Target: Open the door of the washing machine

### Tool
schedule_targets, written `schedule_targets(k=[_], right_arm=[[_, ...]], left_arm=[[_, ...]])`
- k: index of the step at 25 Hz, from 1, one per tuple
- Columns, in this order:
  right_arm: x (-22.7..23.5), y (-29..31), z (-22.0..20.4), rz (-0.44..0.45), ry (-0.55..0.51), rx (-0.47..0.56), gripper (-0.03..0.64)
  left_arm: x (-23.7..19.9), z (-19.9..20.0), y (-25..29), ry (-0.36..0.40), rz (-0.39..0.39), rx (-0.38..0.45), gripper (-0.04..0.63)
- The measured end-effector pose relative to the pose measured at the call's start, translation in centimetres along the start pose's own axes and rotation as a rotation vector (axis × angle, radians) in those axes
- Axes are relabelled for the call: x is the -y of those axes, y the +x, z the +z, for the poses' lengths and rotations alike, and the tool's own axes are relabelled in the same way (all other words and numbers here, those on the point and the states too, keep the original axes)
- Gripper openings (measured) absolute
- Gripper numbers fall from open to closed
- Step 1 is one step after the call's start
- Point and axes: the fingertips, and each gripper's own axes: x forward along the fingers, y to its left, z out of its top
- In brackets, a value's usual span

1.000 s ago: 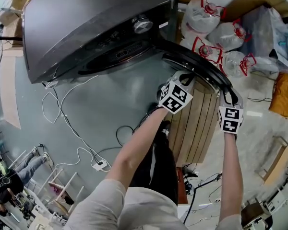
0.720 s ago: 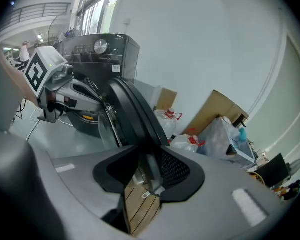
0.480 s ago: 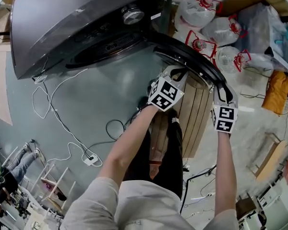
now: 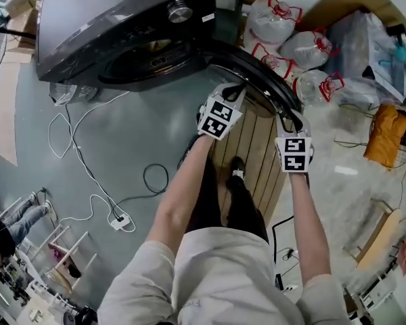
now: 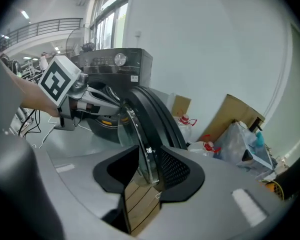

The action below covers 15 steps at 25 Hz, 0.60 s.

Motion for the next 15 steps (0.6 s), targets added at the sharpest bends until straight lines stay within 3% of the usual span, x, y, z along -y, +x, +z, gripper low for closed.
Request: schedule_targets(k=[6,15], right_arm=[[-3.6,-2.0,1.5,0.106,-0.007,0.045,0.126],[-10.8,-6.2,3.5,0.269,0.015,0.125,0.124]], left_arm=[[0.1,-0.6,-6.8,-0.043,0.152,-0.012,0.058],[1.9,-1.1,-19.4,-0.199,0.392,0.080,0.058]])
